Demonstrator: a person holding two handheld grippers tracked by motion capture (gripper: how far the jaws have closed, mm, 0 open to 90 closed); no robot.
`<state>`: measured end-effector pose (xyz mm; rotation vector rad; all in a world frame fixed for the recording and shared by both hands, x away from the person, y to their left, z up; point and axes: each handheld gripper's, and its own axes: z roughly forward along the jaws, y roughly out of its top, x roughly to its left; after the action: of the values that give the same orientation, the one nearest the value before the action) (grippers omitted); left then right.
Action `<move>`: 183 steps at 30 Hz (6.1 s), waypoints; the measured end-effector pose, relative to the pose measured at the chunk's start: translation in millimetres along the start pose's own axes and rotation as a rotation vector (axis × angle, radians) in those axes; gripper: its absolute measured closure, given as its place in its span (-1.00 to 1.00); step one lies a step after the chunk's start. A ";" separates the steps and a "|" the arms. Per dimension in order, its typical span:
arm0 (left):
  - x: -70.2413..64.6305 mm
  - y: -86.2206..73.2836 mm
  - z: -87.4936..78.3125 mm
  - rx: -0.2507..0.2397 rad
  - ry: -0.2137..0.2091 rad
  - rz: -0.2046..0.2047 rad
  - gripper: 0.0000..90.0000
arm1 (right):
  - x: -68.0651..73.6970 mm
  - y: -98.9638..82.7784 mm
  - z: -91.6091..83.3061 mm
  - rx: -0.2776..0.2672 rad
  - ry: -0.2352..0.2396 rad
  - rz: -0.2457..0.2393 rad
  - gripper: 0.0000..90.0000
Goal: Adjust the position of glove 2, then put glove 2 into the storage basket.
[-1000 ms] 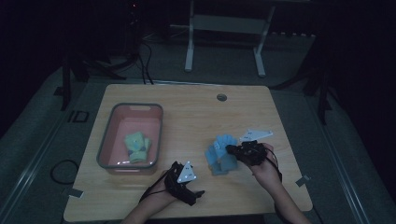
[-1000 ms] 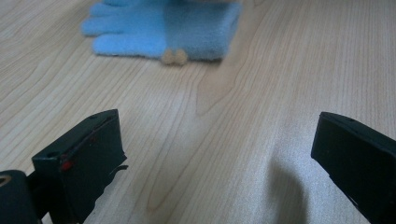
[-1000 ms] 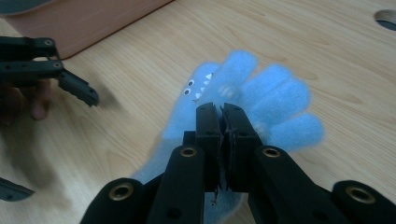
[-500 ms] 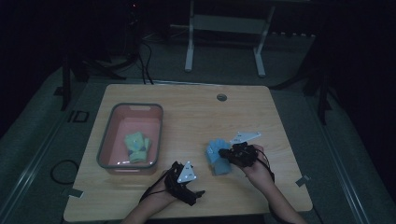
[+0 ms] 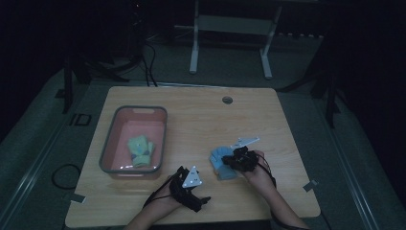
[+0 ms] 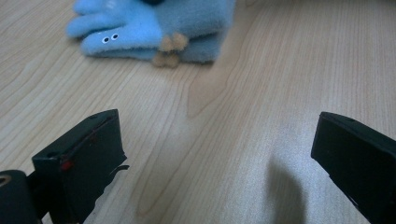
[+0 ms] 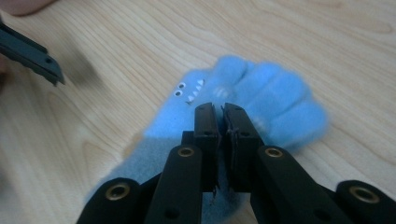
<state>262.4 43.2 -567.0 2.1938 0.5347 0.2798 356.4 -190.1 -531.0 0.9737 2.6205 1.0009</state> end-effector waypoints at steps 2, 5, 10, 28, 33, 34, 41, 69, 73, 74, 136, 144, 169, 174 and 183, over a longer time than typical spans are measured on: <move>-0.2 0.1 -0.1 0.001 0.000 0.002 -0.94 | -0.2 -1.4 2.2 0.006 -0.004 0.004 0.87; -0.7 1.0 -0.3 0.000 0.008 0.005 -0.94 | -1.1 -4.9 3.5 -0.002 -0.001 0.019 0.84; -3.2 4.1 -2.0 -0.026 0.027 0.013 -0.94 | -0.8 -4.3 -6.3 -0.030 -0.003 0.017 0.68; -12.5 22.6 0.5 0.033 0.024 0.020 -0.89 | -19.4 -10.4 -37.2 -0.121 0.043 0.065 -0.60; -13.5 31.1 0.0 0.011 0.006 0.057 -0.84 | -24.9 -10.4 -49.0 -0.136 -0.003 0.010 -0.67; -12.7 33.1 -0.2 0.005 -0.002 0.061 -0.84 | -26.6 -10.4 -51.8 -0.144 -0.006 0.011 -0.68; -6.8 46.8 6.4 0.011 -0.020 0.118 -0.72 | -39.8 -8.8 -64.7 -0.134 0.066 0.068 -0.68; 5.2 72.6 57.6 0.092 -0.003 0.310 -0.14 | -38.8 12.7 6.0 0.007 -0.015 0.021 -0.24; 8.4 68.7 61.7 0.128 0.007 0.302 0.01 | -35.1 7.7 15.4 0.038 -0.024 0.008 -0.24; 8.4 68.7 61.7 0.128 0.007 0.302 0.09 | -35.1 7.7 15.4 0.038 -0.024 0.008 -0.24; 35.4 105.5 -49.3 0.160 0.135 0.344 0.69 | 1.5 91.9 -16.8 -0.110 0.205 0.017 0.74; 44.2 101.2 -69.3 0.154 0.151 0.328 0.69 | 14.3 117.9 -12.9 -0.124 0.233 -0.017 0.74; 65.5 71.5 -131.1 0.217 0.237 0.305 0.70 | 66.9 176.9 22.2 -0.124 0.300 -0.103 0.74; 69.6 61.5 -142.1 0.232 0.251 0.293 0.70 | 78.6 186.5 33.5 -0.119 0.320 -0.110 0.74; 83.2 35.7 -168.1 0.255 0.260 0.258 0.69 | 106.1 203.0 61.2 -0.117 0.361 -0.104 0.74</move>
<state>283.0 177.7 -433.0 2.4944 0.4460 0.6743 402.1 23.5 -439.0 0.6742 2.8156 1.3986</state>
